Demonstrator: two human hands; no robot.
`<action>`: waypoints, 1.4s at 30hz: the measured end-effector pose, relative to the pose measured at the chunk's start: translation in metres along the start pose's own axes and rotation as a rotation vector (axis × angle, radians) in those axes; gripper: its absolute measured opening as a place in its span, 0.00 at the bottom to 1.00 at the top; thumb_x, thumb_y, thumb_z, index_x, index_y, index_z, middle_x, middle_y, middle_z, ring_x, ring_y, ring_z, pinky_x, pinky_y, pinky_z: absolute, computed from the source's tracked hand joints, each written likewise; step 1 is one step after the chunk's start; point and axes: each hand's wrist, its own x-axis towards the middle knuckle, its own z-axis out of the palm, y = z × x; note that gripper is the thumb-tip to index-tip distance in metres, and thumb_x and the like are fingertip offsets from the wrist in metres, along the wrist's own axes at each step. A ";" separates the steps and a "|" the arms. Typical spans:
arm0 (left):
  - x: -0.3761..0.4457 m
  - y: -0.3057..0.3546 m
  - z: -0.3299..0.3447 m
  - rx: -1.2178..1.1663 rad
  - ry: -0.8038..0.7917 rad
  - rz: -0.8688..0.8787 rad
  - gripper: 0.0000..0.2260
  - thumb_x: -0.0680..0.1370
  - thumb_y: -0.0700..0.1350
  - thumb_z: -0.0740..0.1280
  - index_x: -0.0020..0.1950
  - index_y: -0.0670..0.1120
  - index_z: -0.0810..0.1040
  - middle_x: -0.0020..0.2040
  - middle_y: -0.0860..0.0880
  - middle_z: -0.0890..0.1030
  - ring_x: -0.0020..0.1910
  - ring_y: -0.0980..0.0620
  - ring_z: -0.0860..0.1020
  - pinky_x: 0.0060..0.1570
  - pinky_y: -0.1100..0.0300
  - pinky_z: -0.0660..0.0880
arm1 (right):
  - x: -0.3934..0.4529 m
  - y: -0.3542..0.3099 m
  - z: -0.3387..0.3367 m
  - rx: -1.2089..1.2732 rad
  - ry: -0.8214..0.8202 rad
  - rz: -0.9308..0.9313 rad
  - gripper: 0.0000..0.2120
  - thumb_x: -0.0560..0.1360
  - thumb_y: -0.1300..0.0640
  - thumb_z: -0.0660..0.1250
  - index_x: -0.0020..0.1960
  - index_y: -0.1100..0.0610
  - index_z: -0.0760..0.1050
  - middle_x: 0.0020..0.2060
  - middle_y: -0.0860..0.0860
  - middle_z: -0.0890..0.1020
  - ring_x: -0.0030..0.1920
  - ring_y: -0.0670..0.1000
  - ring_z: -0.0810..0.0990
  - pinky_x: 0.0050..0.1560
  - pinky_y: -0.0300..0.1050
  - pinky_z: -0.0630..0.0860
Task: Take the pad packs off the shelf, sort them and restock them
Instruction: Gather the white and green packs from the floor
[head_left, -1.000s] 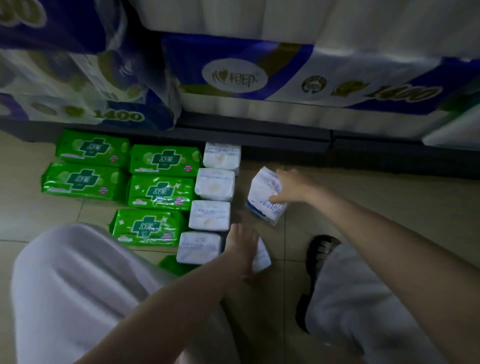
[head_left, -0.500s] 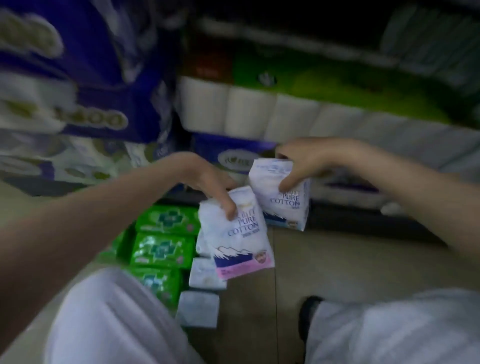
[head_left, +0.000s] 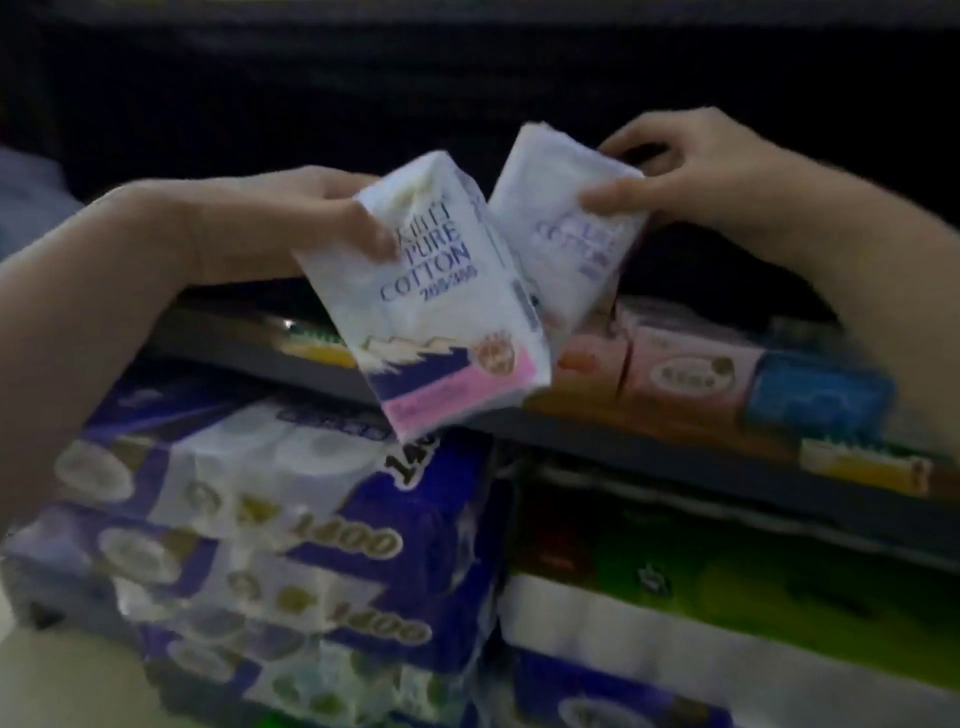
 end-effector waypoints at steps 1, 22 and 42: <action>0.004 0.003 -0.004 0.032 0.060 0.000 0.23 0.58 0.48 0.73 0.52 0.51 0.78 0.44 0.51 0.85 0.42 0.53 0.84 0.38 0.62 0.79 | 0.018 0.004 0.009 0.018 0.078 0.002 0.22 0.67 0.50 0.75 0.59 0.53 0.73 0.49 0.53 0.79 0.48 0.51 0.79 0.48 0.47 0.77; 0.132 -0.018 0.017 0.308 0.227 0.040 0.17 0.75 0.40 0.67 0.63 0.49 0.74 0.60 0.49 0.73 0.59 0.50 0.74 0.53 0.61 0.73 | 0.080 0.064 0.063 0.169 -0.043 -0.099 0.15 0.81 0.54 0.57 0.67 0.51 0.70 0.61 0.47 0.74 0.57 0.43 0.73 0.50 0.28 0.68; 0.157 -0.060 0.038 0.356 0.243 0.088 0.40 0.66 0.42 0.77 0.71 0.53 0.58 0.58 0.50 0.73 0.55 0.50 0.75 0.49 0.57 0.75 | 0.069 0.079 0.081 -0.544 -0.023 -0.175 0.41 0.67 0.45 0.74 0.73 0.46 0.57 0.66 0.51 0.62 0.65 0.55 0.65 0.65 0.52 0.60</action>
